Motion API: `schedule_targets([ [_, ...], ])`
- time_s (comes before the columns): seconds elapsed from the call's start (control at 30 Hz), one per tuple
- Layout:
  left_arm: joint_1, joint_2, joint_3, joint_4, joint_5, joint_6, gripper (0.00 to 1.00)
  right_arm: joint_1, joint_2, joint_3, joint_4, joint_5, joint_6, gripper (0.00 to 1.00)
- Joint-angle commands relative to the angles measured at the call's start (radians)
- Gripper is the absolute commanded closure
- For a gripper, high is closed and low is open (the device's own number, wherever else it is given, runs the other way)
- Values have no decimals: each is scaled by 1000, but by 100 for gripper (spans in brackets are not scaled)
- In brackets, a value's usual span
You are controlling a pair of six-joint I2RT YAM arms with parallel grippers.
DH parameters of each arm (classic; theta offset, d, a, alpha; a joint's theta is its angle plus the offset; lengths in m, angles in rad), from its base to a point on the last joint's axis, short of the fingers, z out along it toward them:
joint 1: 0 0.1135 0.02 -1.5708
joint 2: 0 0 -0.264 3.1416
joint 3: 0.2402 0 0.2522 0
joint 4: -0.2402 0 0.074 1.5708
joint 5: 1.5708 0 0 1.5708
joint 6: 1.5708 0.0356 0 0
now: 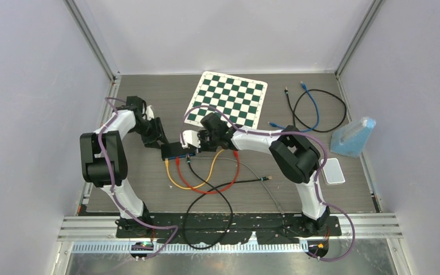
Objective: Insert the plug into the switch port
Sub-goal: Move the switch port to the center of the board.
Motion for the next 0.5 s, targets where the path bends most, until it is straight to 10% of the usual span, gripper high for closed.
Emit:
schedule_targets([
  [0.0, 4, 18, 46, 1, 39, 18, 55, 8, -2, 49, -16, -38, -22, 95],
  [0.47, 4, 50, 87, -61, 20, 49, 54, 18, 8, 85, -22, -71, 8, 95],
])
